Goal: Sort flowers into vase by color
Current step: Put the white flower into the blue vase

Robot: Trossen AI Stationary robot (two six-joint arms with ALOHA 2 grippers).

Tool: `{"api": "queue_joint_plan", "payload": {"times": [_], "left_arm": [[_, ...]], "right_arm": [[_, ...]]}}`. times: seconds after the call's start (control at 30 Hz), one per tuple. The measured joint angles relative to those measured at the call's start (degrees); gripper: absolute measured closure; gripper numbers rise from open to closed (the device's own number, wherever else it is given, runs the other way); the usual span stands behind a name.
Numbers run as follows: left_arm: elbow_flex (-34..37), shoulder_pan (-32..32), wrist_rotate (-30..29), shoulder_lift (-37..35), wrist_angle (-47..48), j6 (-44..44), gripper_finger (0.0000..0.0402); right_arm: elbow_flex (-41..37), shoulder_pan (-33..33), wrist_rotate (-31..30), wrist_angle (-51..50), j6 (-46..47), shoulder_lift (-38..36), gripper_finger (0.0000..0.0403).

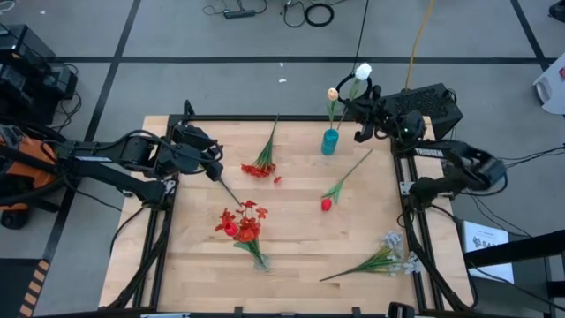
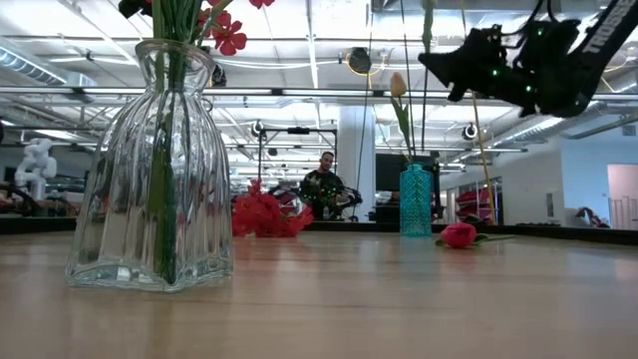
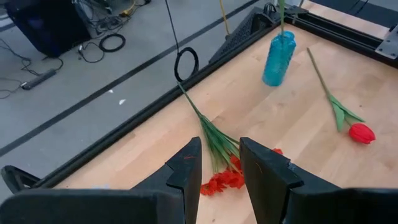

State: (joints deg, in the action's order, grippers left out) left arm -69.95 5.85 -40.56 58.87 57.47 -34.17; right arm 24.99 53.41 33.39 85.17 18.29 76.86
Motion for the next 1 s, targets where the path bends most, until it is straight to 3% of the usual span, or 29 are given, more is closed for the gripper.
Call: {"api": "queue_joint_plan", "payload": {"times": [0.27,1.0], "left_arm": [[0.0,0.0,-0.4,0.0,0.0,0.0,0.0286],[0.0,0.0,-0.5,0.0,0.0,0.1,0.0286]], "right_arm": [[-0.2,1.8,1.6,4.6,2.7,6.8,0.0402],[0.0,1.2,3.7,4.7,4.9,3.5,0.0402]]}}
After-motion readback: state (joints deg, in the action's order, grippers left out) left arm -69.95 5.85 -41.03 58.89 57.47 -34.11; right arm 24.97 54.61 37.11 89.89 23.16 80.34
